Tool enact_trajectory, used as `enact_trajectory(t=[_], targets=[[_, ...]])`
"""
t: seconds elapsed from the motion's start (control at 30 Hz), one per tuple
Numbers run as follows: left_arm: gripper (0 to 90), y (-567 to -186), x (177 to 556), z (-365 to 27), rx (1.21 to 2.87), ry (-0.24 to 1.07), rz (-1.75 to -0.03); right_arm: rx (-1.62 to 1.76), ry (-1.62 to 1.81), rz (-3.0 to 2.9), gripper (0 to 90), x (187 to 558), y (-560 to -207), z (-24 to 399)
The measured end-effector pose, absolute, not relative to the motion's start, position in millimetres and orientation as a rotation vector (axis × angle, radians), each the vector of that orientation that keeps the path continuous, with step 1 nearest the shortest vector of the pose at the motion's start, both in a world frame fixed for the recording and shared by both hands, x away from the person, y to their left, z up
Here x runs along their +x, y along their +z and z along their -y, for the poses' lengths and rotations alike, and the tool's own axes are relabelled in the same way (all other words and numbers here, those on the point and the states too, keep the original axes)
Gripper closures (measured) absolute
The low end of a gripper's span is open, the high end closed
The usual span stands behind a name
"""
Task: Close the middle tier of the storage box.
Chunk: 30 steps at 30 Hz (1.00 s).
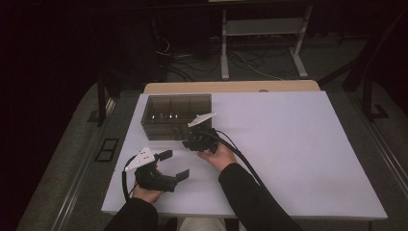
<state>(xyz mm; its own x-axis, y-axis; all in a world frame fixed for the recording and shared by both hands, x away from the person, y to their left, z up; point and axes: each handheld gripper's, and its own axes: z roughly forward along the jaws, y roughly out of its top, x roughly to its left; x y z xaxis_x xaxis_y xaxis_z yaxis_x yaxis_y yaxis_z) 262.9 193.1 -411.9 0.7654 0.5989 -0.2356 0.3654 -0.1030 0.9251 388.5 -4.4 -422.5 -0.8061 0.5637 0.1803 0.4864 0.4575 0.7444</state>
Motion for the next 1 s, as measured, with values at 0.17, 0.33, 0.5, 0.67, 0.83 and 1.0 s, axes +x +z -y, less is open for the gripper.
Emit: enact_trajectory(t=[0.17, 0.33, 0.5, 0.67, 0.83, 1.0], targets=[[0.0, -412, 263, -193, 1.711, 0.231, -0.771, 0.905, 1.298, -2.639, 54.5, 383, -421, 14], [0.0, -412, 262, -193, 1.713, 0.23, -0.769, 0.853, 1.368, -2.654, 42.1, 375, -414, 31], [0.0, -412, 262, -192, 1.714, 0.227, -0.77, 0.856, 1.386, -2.631, 24.1, 368, -406, 45], [0.0, -412, 262, -192, 1.708, 0.221, -0.77, 0.845, 1.374, -2.633, 17.9, 361, -401, 59], [0.0, -413, 263, -191, 1.709, 0.219, -0.775, 0.836, 1.384, -2.647, 9.2, 355, -399, 74], [0.0, -413, 263, -191, 1.708, 0.218, -0.781, 0.868, 1.358, -2.63, 0.0, 349, -400, 90]])
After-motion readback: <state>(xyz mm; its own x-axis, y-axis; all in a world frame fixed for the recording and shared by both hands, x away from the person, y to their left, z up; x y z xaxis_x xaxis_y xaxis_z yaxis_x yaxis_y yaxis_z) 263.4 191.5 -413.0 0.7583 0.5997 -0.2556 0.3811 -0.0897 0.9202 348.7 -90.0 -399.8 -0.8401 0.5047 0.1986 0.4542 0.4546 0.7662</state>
